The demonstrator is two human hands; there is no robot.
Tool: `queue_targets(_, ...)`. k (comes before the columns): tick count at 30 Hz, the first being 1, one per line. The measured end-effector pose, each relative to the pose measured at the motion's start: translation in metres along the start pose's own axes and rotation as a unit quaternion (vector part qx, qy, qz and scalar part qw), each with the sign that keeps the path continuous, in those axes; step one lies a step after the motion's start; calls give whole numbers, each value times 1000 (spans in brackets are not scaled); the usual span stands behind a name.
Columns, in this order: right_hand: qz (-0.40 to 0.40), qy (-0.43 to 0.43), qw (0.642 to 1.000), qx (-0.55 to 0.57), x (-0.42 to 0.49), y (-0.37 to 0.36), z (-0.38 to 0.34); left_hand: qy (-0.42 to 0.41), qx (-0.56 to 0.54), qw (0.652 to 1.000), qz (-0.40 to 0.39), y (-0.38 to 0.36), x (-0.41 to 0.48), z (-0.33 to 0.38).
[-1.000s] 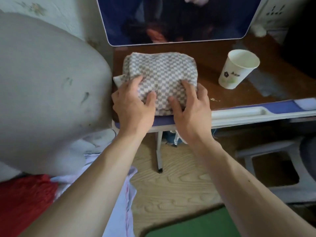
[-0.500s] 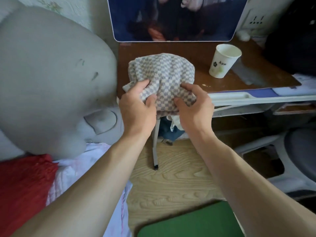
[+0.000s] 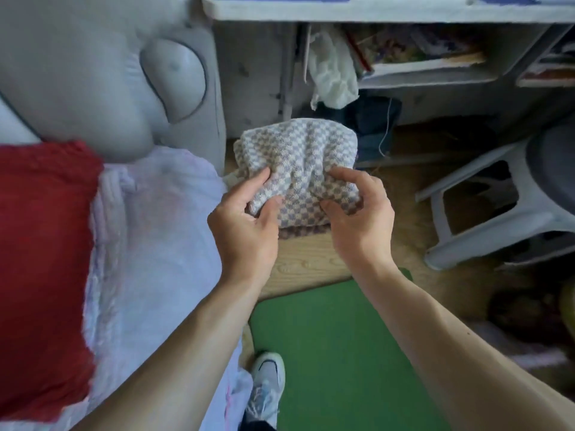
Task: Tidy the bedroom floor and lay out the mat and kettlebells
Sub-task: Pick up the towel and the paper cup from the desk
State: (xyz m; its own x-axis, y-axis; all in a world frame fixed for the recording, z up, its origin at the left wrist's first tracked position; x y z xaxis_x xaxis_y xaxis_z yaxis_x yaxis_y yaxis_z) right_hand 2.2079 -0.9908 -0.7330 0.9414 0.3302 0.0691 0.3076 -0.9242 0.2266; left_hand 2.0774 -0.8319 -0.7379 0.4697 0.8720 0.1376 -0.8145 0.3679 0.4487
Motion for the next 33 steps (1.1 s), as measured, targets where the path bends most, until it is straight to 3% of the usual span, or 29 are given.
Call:
queue_targets(10,-30,-102,994,-37,-2,-56,183,82,73,994,-31,-84,-15,-172)
queue_targets(17,-26,-120,992,1,-3,-102,323,103,91,990,-22,-143,-19,-290)
queue_targets(23,-41,-143,989,-6,-14,-126,425,134,128,981,-60,-186,-37,-381)
queue_targets(28,-37,-191,980,-30,-23,-105,451,229,168,941,-182,-205,-73,-421)
queue_targets(33,-60,-191,979,-33,-23,-86,423,265,157,935,-178,-191,-73,-403)
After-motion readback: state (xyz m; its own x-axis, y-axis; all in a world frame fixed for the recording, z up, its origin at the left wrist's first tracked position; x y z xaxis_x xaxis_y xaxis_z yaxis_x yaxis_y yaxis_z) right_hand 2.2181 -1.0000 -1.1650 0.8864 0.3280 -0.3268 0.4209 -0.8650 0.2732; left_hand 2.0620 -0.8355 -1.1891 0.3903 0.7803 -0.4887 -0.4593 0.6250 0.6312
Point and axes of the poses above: each hand's wrist, its own x-axis towards the middle knuckle, its own y-axis out of the back of the hand, z = x × y, the point moved 9 cm from there along x, towards the middle knuckle, and after that the axes turned 13 degrees about x, right-handed, at the moved point
